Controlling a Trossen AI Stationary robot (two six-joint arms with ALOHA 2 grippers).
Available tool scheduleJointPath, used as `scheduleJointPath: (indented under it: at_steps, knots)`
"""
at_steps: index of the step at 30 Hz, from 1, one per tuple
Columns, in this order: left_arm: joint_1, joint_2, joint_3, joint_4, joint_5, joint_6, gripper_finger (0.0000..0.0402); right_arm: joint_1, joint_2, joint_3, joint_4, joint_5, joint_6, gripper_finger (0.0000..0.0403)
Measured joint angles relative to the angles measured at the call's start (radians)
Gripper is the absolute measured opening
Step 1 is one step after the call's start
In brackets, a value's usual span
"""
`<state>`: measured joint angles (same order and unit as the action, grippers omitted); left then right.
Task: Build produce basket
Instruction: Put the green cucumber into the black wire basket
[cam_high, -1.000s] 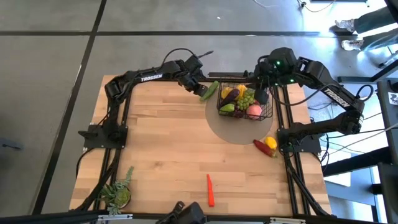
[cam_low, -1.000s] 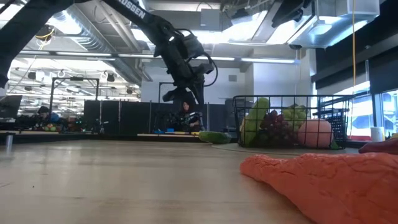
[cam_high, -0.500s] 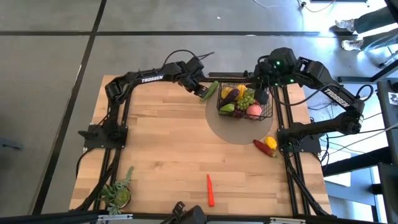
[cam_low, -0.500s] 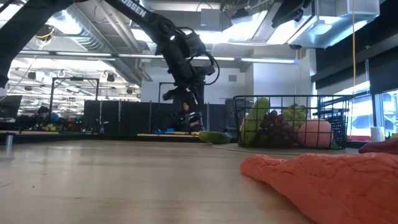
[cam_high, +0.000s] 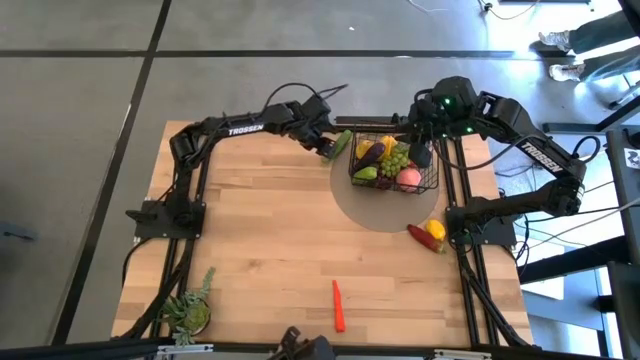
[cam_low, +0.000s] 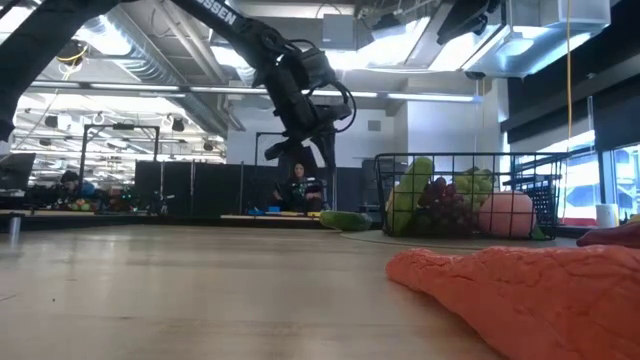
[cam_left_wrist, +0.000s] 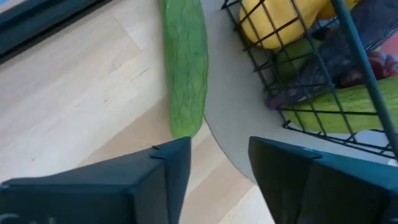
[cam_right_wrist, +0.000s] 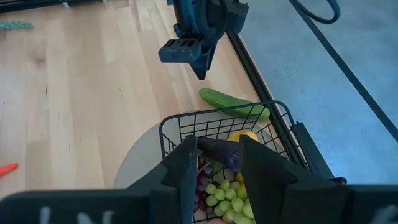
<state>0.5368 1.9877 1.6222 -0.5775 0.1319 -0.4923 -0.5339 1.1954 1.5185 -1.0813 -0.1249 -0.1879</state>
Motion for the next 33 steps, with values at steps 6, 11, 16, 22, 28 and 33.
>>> scheduleJointPath:
  at_steps: [6,11,16,22,28,33]
  knots:
    - [-0.008,0.002,0.000,0.011,-0.020,0.074,0.0200,0.000,0.000,0.000,0.000,0.000,0.000,0.0113]
    - [-0.020,0.020,-0.001,0.010,-0.060,0.136,0.0224,0.000,0.000,0.000,0.000,0.000,0.000,0.0113]
    - [-0.042,0.046,-0.001,0.020,-0.090,0.231,0.0226,0.000,0.000,0.000,0.000,0.000,0.000,0.0113]
    - [-0.057,0.091,0.002,0.075,-0.159,0.265,0.0226,0.001,0.001,0.000,0.000,0.000,0.000,0.0113]
    - [-0.057,0.145,0.000,0.089,-0.168,0.267,0.0226,0.000,0.001,0.000,0.000,0.000,0.000,0.0113]
    - [-0.058,0.174,0.000,0.121,-0.184,0.267,0.0226,0.001,0.001,0.000,0.000,0.000,0.000,0.0113]
